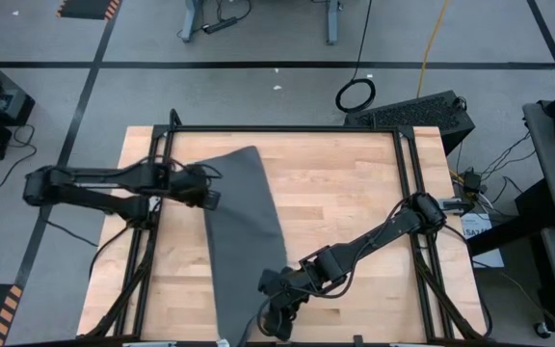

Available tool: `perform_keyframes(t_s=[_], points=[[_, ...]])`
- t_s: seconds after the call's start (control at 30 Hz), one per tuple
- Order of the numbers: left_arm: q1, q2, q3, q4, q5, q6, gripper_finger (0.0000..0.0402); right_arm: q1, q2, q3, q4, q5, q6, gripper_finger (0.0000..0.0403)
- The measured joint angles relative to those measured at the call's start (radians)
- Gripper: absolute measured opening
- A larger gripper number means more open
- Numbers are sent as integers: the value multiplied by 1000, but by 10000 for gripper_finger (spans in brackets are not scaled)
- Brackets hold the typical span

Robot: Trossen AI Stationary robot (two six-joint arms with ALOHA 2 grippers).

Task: Roll towel into tight, uniform cylinder
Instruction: Roll the gray towel

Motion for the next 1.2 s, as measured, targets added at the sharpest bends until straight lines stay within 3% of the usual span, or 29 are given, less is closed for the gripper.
perform_keyframes(t_s=[0.17, 0.33, 0.43, 0.57, 0.67, 0.77, 0.93, 1.07, 1.2], points=[[-19, -85, -1, -150, 16, -70, 2, 3, 0, 0, -38, 11, 60, 0], [-57, -134, -2, -182, -28, -132, 2, 2, 0, 0, -55, 12, 76, 0], [-63, -131, -2, -196, 12, -136, 2, 2, 0, 0, -55, 12, 82, 0], [-107, -142, 83, -213, -41, -187, 2, 2, 0, 0, -55, 13, 112, 0], [-123, -134, 129, -350, -86, -209, 1, 2, 0, 0, -54, 13, 129, 0], [-137, -120, 98, -459, -59, -211, 1, 2, 0, 0, -53, 13, 129, 0], [-157, -117, 30, -362, -74, -229, 3, 0, 0, 0, -53, 11, 113, 0], [-157, -116, 11, -277, -76, -227, 30, 0, 0, 0, -53, 10, 111, 0], [-156, -127, 17, -314, 57, -179, 85, 0, 0, 0, -52, 8, 111, 0]])
